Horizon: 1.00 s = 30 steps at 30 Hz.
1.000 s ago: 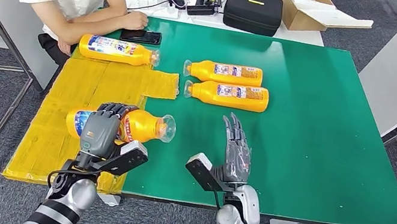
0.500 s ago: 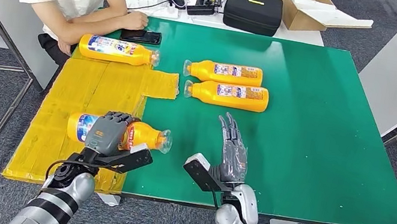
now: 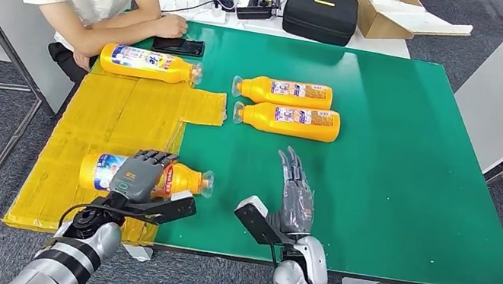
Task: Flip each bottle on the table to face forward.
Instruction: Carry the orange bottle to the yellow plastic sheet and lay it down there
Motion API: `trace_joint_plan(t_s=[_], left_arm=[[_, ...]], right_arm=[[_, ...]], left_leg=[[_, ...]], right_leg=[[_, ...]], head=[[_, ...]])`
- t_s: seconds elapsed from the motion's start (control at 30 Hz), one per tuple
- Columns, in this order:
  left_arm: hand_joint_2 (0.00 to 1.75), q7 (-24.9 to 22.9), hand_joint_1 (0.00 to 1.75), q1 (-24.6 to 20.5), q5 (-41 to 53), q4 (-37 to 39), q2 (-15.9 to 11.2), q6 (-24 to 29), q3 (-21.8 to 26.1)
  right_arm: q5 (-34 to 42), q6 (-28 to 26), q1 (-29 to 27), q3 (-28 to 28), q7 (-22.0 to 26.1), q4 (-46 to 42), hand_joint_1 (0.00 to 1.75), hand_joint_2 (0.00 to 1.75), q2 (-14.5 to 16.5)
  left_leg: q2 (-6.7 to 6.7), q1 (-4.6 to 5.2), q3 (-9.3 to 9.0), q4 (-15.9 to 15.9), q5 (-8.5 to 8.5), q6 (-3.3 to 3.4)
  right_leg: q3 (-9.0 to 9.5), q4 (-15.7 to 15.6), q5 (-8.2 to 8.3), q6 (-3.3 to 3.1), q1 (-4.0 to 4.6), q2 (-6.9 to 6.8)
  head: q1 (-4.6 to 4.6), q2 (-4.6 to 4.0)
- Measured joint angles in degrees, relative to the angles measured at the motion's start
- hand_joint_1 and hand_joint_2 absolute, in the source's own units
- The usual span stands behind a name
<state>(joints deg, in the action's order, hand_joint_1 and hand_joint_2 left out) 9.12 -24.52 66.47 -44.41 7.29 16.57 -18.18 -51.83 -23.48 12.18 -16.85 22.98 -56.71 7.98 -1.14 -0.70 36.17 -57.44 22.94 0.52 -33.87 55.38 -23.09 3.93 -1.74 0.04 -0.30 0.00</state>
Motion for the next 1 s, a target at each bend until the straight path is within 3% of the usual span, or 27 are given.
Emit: trace_joint_plan(t_s=[0.83, 1.0], left_arm=[[1.75, -0.34, 0.0, -2.29, -0.27, 3.89, 0.69, -3.33, 0.0], [1.75, 1.99, 0.0, -2.87, -2.28, 4.42, 1.01, -3.3, 0.0]], right_arm=[[0.55, 0.37, -0.46, 1.38, 0.35, 1.02, 0.0, 1.75, -0.26], [0.43, 0.51, -0.38, 1.6, 0.46, 1.2, 0.0, 1.75, -0.37]], left_leg=[[-0.03, 0.0, -0.06, 0.0, -0.05, -0.02], [-0.03, 0.0, -0.06, 0.0, -0.05, -0.02]], right_leg=[[0.09, 0.01, 0.0, -0.01, 0.0, -0.01], [0.1, 0.02, 0.01, 0.0, 0.0, -0.01]], head=[[0.01, 0.0], [0.01, 0.0]])
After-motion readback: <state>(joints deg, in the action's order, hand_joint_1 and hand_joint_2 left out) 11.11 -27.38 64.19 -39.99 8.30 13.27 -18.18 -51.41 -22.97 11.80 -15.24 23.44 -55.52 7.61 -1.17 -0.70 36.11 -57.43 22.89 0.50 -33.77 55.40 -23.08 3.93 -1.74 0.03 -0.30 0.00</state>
